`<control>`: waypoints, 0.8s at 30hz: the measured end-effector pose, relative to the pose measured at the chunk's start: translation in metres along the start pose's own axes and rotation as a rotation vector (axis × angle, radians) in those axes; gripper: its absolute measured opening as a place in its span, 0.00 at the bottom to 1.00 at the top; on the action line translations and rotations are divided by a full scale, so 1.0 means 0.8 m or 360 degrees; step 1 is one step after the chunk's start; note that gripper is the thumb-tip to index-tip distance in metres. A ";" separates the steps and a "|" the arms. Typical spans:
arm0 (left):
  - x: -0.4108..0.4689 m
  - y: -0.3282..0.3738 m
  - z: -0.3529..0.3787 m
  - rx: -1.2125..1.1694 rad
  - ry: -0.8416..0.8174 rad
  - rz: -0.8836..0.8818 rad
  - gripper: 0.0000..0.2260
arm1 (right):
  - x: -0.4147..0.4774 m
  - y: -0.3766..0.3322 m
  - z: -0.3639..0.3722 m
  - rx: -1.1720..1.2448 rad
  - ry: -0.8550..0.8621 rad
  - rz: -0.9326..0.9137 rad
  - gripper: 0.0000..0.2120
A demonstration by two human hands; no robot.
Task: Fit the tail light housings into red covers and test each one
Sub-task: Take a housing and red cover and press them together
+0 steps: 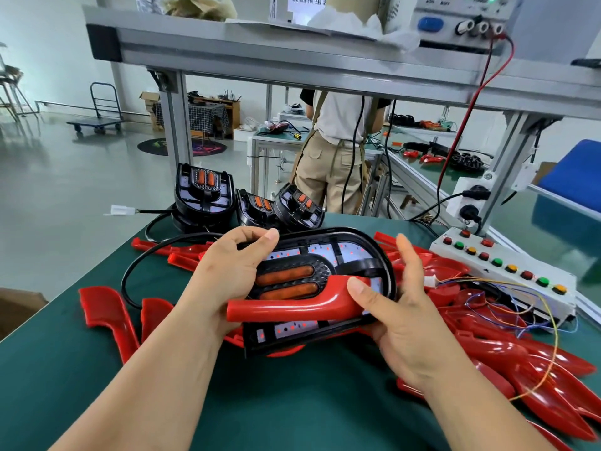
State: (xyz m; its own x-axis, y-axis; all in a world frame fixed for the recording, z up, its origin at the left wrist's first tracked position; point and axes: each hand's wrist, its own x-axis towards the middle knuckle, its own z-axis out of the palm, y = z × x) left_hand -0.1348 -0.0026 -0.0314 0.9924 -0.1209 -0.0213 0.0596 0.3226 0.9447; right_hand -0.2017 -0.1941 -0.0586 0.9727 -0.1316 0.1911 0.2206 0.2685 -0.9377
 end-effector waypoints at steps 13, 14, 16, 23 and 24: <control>-0.027 0.022 0.006 0.1244 -0.0314 0.1184 0.14 | 0.012 -0.008 -0.008 0.0623 0.0194 -0.0006 0.21; -0.028 0.017 0.010 0.1515 -0.0378 0.1321 0.16 | 0.012 -0.009 -0.009 0.0622 0.0207 -0.0042 0.19; -0.027 0.006 0.017 0.1742 -0.0462 0.1381 0.20 | 0.013 -0.008 -0.010 0.0613 0.0219 -0.0048 0.15; -0.027 0.006 0.020 0.1669 -0.0354 0.1343 0.14 | 0.015 -0.009 -0.007 0.0787 0.0438 0.0212 0.27; -0.030 0.004 0.024 0.1704 -0.0334 0.1365 0.14 | 0.015 -0.009 -0.007 0.0806 0.0478 0.0244 0.28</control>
State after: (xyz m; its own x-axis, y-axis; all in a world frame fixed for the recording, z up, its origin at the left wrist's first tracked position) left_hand -0.1606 -0.0168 -0.0219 0.6363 -0.4216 0.6461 -0.7592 -0.4907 0.4275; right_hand -0.1920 -0.2032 -0.0511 0.9495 -0.2993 -0.0947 0.1581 0.7168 -0.6791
